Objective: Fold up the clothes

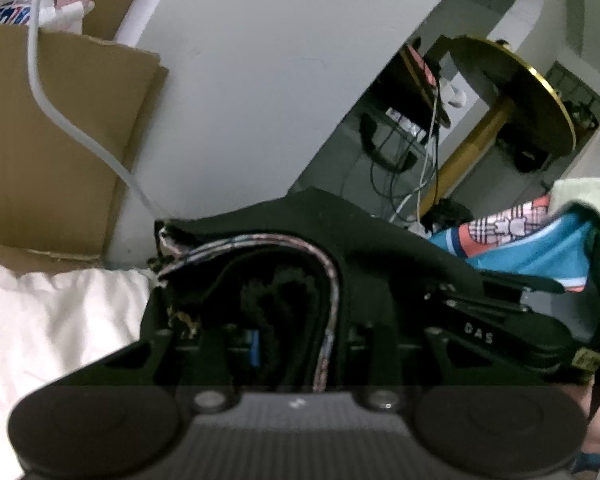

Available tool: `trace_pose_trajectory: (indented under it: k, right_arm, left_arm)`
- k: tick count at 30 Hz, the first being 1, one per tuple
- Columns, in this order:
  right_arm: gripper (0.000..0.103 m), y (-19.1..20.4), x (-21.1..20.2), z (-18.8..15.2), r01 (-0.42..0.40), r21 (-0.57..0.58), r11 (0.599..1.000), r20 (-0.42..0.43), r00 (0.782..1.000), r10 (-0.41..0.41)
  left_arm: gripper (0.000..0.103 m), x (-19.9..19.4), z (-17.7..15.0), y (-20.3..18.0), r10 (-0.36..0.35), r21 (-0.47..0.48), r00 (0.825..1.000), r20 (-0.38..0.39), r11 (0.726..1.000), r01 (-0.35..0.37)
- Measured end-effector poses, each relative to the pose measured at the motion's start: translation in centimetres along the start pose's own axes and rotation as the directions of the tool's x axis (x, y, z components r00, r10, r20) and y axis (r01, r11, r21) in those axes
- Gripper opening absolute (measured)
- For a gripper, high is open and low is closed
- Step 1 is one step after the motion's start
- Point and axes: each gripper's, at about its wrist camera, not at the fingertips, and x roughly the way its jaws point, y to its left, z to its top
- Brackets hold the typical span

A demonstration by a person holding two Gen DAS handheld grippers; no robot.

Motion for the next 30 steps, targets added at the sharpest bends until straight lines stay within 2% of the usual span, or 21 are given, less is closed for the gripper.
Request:
trace_pose_trajectory:
  k: [3, 4, 5, 7, 10, 12, 16, 21, 26, 28, 30]
  right_arm:
    - [0.014, 0.0, 1.5, -0.3, 0.006, 0.004, 1.000, -0.024, 1.000, -0.006]
    - [0.022, 0.0, 2.1, -0.4, 0.014, 0.001, 1.000, -0.042, 0.999, -0.014]
    - [0.024, 0.2, 2.5, -0.5, 0.025, -0.007, 1.000, -0.063, 0.998, -0.025]
    - [0.024, 0.8, 2.1, -0.5, 0.041, -0.050, 0.998, -0.066, 0.997, -0.045]
    - [0.024, 2.9, 0.6, -0.7, 0.091, -0.181, 0.979, -0.037, 0.994, -0.099]
    - [0.024, 3.7, -0.2, -0.7, 0.109, -0.209, 0.972, -0.023, 0.993, -0.116]
    - [0.024, 3.8, -0.6, -0.1, 0.101, -0.198, 0.975, -0.018, 0.994, -0.107]
    - [0.027, 2.8, 0.8, 1.2, 0.070, -0.183, 0.981, -0.080, 0.993, -0.086]
    - [0.037, 1.2, 1.7, 2.9, 0.058, -0.083, 0.995, -0.196, 0.978, -0.073]
    - [0.038, 0.8, 1.7, 3.5, 0.055, -0.049, 0.997, -0.216, 0.974, -0.064]
    - [0.045, 0.4, 1.4, 4.0, 0.072, -0.023, 0.997, -0.226, 0.971, -0.075]
  left_arm:
    - [0.036, 0.8, -0.3, 0.7, 0.016, -0.010, 1.000, -0.008, 1.000, -0.016]
    - [0.036, 1.1, -0.4, 1.1, 0.020, -0.028, 1.000, -0.018, 0.999, -0.021]
    - [0.037, 1.3, -0.6, 1.6, 0.023, -0.049, 0.999, -0.024, 0.999, -0.024]
    - [0.037, 1.5, -0.9, 2.2, 0.020, -0.076, 0.999, -0.030, 0.997, -0.022]
    - [0.038, 1.6, -1.2, 2.8, 0.019, -0.091, 0.999, -0.039, 0.996, -0.023]
    - [0.038, 1.6, -1.4, 3.2, 0.019, -0.105, 0.999, -0.042, 0.994, -0.023]
    - [0.039, 1.4, -1.8, 3.8, 0.017, -0.134, 0.999, -0.041, 0.991, -0.023]
    - [0.039, 1.6, -1.8, 3.6, 0.025, -0.139, 0.999, -0.042, 0.990, -0.031]
    - [0.039, 1.7, -1.9, 3.8, 0.024, -0.148, 0.999, -0.045, 0.988, -0.030]
    - [0.039, 1.8, -2.0, 4.0, 0.020, -0.161, 0.999, -0.044, 0.987, -0.027]
    - [0.039, 1.8, -2.0, 4.1, 0.018, -0.167, 0.999, -0.044, 0.986, -0.025]
